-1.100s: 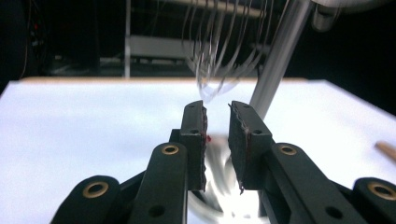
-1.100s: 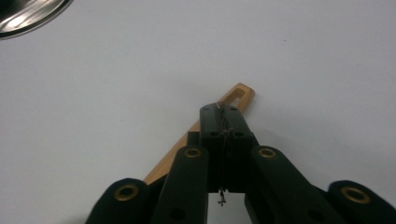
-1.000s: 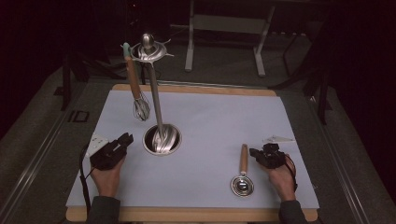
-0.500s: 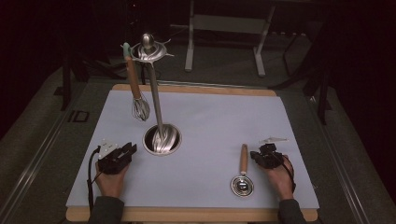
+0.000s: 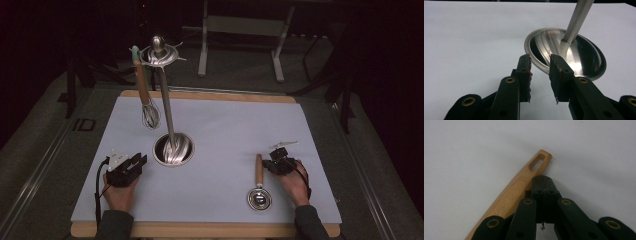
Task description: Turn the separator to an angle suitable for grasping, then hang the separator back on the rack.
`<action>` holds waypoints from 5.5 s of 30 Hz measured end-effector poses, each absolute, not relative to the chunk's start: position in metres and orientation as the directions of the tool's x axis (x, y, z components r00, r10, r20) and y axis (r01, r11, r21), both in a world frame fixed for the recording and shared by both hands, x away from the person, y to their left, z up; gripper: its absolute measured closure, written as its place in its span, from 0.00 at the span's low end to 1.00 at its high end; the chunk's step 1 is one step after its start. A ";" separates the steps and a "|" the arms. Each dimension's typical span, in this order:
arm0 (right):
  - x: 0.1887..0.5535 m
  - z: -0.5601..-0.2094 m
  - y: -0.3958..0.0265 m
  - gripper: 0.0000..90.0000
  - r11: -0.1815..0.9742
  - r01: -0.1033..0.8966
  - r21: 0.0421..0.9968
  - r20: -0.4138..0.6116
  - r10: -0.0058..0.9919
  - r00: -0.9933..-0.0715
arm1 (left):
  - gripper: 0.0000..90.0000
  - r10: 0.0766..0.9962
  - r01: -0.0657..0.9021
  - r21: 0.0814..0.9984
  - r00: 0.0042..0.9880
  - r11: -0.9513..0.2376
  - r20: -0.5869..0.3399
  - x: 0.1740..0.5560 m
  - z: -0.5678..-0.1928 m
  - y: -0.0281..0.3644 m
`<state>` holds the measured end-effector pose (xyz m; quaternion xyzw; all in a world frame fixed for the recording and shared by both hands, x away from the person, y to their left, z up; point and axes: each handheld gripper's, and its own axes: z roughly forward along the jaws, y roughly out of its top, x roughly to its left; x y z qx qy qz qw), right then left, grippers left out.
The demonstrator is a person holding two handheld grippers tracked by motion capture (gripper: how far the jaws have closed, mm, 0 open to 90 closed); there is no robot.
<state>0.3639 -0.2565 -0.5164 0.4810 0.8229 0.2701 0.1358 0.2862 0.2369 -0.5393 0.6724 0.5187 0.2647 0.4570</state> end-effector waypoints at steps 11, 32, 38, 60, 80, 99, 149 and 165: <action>0.371 -0.515 -0.221 1.00 0.466 0.693 0.550 0.012 0.825 -0.564 | 0.79 0.939 0.447 0.893 0.325 -0.047 -0.113 0.285 -0.539 0.237; 0.366 -0.504 -0.192 0.98 0.524 0.652 0.549 0.019 0.771 -0.636 | 0.79 0.939 0.444 0.894 0.327 -0.053 -0.107 0.285 -0.539 0.236; 0.359 -0.491 -0.204 0.94 0.488 0.649 0.584 0.058 0.773 -0.632 | 0.78 0.938 0.446 0.893 0.328 -0.054 -0.108 0.285 -0.539 0.236; 0.326 -0.495 -0.228 0.77 0.487 0.673 0.556 0.146 0.740 -0.656 | 0.77 0.940 0.443 0.894 0.327 -0.064 -0.095 0.285 -0.539 0.235; 0.319 -0.503 -0.227 0.75 0.490 0.721 0.490 0.249 0.714 -0.655 | 0.77 0.942 0.443 0.894 0.324 -0.064 -0.093 0.284 -0.539 0.234; 0.327 -0.506 -0.203 0.79 0.514 0.771 0.376 0.243 0.748 -0.617 | 0.77 0.943 0.446 0.893 0.322 -0.066 -0.091 0.285 -0.539 0.234; 0.331 -0.468 -0.194 0.79 0.475 0.610 0.634 0.119 0.719 -0.684 | 0.77 0.943 0.445 0.893 0.322 -0.070 -0.087 0.285 -0.539 0.234; 0.336 -0.462 -0.196 0.79 0.487 0.553 0.676 0.080 0.697 -0.712 | 0.77 0.942 0.447 0.891 0.324 -0.074 -0.084 0.285 -0.539 0.234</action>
